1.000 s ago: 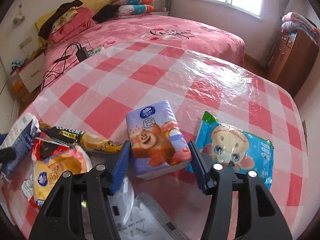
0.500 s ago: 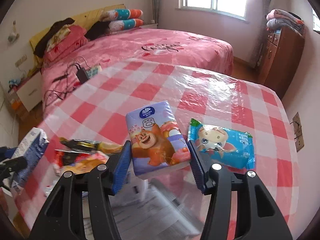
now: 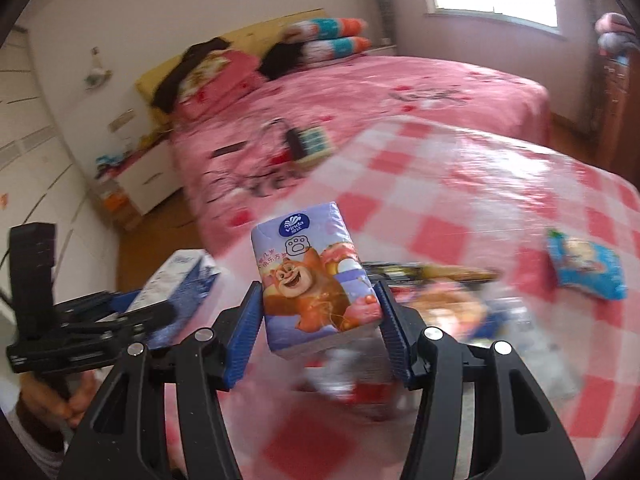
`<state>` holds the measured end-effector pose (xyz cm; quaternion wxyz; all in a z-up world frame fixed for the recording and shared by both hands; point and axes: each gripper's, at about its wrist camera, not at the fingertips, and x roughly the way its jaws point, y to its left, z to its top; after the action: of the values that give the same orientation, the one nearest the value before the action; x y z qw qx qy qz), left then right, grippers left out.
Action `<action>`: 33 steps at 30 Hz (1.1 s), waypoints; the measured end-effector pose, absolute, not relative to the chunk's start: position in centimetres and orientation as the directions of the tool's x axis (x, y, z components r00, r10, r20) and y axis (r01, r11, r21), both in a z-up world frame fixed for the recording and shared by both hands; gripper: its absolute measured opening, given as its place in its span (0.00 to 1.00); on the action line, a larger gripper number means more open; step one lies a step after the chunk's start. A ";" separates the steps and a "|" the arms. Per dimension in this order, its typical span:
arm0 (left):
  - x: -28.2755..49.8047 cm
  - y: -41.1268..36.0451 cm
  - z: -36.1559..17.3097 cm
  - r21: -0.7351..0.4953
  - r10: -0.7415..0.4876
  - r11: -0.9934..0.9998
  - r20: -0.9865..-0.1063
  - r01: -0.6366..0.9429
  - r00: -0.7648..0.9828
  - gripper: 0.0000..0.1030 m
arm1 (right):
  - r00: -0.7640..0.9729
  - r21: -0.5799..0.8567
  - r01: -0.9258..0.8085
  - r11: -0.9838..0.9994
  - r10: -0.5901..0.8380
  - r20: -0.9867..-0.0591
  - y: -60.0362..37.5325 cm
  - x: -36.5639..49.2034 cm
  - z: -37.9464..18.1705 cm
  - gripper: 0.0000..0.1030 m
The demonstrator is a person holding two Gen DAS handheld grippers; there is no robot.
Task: Collect trash
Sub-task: 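Release the milk-powder bag into the pink bucket with the left gripper while the right carries the tissue pack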
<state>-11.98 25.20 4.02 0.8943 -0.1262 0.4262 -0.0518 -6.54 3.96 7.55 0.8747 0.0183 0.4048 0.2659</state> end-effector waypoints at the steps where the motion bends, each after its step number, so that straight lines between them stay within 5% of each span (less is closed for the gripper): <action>1: -12.3 26.0 3.9 -0.275 -0.195 0.961 -0.750 -0.030 0.633 0.59 | 0.513 0.255 -0.470 0.845 0.497 -0.700 5.2 -6.8 7.5 0.55; 15: -16.3 36.6 -0.7 -0.294 -0.072 0.915 -0.793 -0.277 0.605 0.59 | 0.308 0.267 -0.668 0.694 0.585 -0.750 21.0 -9.6 4.4 0.55; 19: -16.4 38.4 -2.9 -0.261 -0.021 0.900 -0.826 -0.349 0.563 0.74 | 0.266 0.260 -0.698 0.667 0.579 -0.771 24.0 -9.9 2.9 0.69; 22: -16.8 39.8 -3.9 -0.241 0.011 0.887 -0.841 -0.394 0.541 0.76 | 0.254 0.296 -0.677 0.674 0.591 -0.765 23.9 -9.6 2.0 0.81; 33: -16.7 39.8 -3.8 -0.214 0.042 0.895 -0.832 -0.391 0.553 0.76 | 0.417 0.237 -0.602 0.762 0.554 -0.721 18.2 -9.3 3.4 0.87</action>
<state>-16.66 39.78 -3.79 0.8601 -0.1914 0.4557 0.1259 -9.28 18.20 3.39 0.8411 -0.0291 0.4167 0.3436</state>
